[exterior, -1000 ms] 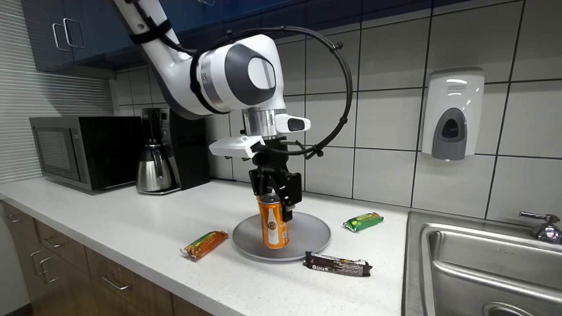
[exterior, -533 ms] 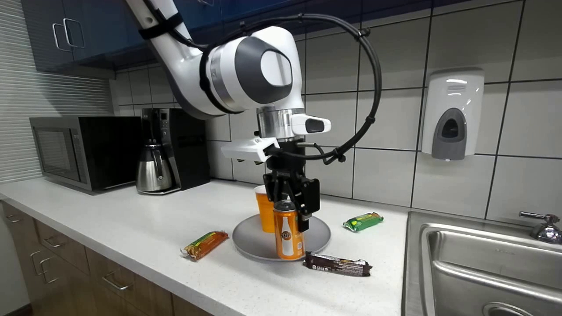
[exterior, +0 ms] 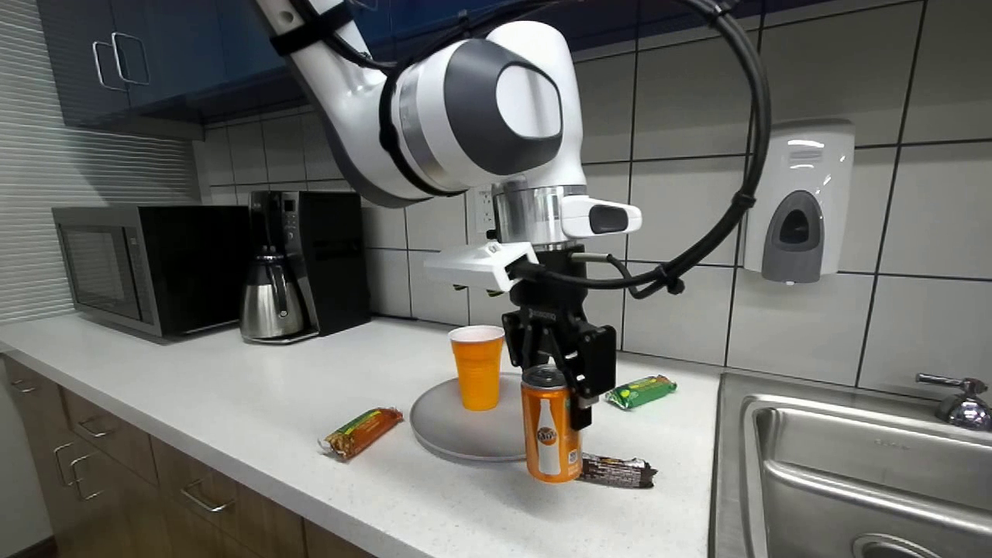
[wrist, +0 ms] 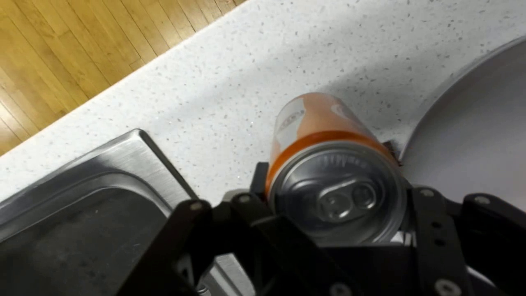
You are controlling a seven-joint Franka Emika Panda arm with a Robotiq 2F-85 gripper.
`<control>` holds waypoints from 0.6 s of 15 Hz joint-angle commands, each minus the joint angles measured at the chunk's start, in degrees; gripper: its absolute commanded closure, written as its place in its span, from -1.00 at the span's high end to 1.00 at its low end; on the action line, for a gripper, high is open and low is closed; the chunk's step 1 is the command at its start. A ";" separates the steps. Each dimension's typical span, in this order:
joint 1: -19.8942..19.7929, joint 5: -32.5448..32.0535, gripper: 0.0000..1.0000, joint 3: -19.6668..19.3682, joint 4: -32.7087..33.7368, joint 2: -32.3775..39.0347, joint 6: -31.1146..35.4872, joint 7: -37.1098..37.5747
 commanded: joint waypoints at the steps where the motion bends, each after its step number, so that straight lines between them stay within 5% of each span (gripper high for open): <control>1: -2.03 -1.42 -0.22 -1.15 -0.84 -2.59 -1.00 -1.57; 9: -5.09 -1.83 -0.22 -4.15 -0.49 -1.98 -0.69 -2.91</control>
